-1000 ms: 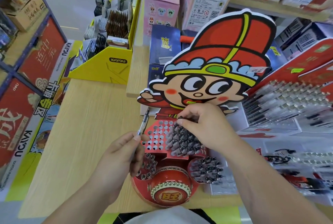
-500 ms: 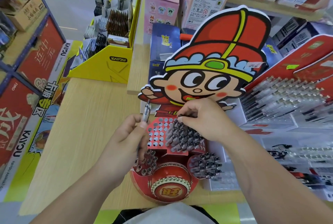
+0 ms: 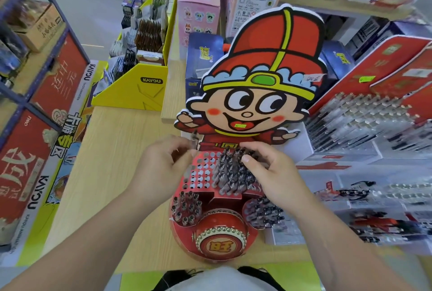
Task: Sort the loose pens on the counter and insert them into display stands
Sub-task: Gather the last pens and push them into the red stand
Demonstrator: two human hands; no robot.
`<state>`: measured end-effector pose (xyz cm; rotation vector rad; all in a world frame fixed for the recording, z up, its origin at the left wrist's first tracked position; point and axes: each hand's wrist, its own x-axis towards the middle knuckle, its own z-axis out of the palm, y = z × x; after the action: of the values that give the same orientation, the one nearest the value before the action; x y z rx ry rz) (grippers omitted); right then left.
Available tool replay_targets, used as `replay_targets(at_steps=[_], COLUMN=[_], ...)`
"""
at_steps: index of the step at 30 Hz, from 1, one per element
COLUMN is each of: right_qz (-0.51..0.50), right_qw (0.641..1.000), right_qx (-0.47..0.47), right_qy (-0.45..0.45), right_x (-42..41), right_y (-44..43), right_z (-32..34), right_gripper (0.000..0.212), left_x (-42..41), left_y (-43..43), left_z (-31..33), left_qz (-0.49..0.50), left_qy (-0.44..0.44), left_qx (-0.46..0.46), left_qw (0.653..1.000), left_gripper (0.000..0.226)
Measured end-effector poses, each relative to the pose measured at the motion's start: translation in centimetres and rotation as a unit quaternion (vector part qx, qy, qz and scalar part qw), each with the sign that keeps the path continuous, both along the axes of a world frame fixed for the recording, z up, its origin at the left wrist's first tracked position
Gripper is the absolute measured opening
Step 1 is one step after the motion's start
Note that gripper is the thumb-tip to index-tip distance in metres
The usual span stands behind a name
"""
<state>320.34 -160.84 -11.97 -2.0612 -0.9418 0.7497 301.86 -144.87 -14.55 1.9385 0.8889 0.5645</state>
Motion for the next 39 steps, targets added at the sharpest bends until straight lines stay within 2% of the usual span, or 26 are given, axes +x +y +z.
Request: replay_targets(at_steps=[8, 11, 17, 21, 25, 31, 35, 39], right_qz=[-0.028, -0.029, -0.033, -0.035, -0.041, -0.05, -0.06, -0.069], right_qw=[0.999, 0.999, 0.999, 0.999, 0.999, 0.998, 0.996, 0.995], right_qx=[0.028, 0.028, 0.022, 0.022, 0.019, 0.016, 0.014, 0.017], right_qy=[0.018, 0.017, 0.019, 0.021, 0.022, 0.045, 0.058, 0.069], right_x=[-0.6, -0.7, -0.9, -0.9, -0.9, -1.0, -0.9, -0.7], right_y=[-0.2, -0.5, -0.6, -0.4, -0.4, -0.7, -1.1, -1.7], right_z=[-0.8, -1.1, -1.0, -0.7, -0.9, -0.9, -1.3, -1.8], right_gripper=[0.025, 0.025, 0.025, 0.023, 0.024, 0.03, 0.04, 0.044], left_x=[1.8, 2.4, 2.8, 3.1, 3.4, 4.3, 4.3, 4.3], left_y=[0.9, 1.4, 2.5, 2.4, 3.0, 2.8, 2.7, 2.0], left_z=[-0.5, -0.8, -0.9, -0.4, -0.1, -0.5, -1.6, -1.1], left_qz=[-0.101, -0.134, -0.196, -0.225, -0.23, -0.299, -0.29, -0.272], left_qy=[0.039, 0.042, 0.041, 0.066, 0.069, 0.087, 0.119, 0.128], left_qx=[0.097, 0.12, 0.104, 0.112, 0.11, 0.166, 0.143, 0.109], left_qw=[0.989, 0.983, 0.974, 0.966, 0.964, 0.936, 0.939, 0.947], left_gripper=[0.019, 0.01, 0.008, 0.025, 0.023, 0.027, 0.01, 0.026])
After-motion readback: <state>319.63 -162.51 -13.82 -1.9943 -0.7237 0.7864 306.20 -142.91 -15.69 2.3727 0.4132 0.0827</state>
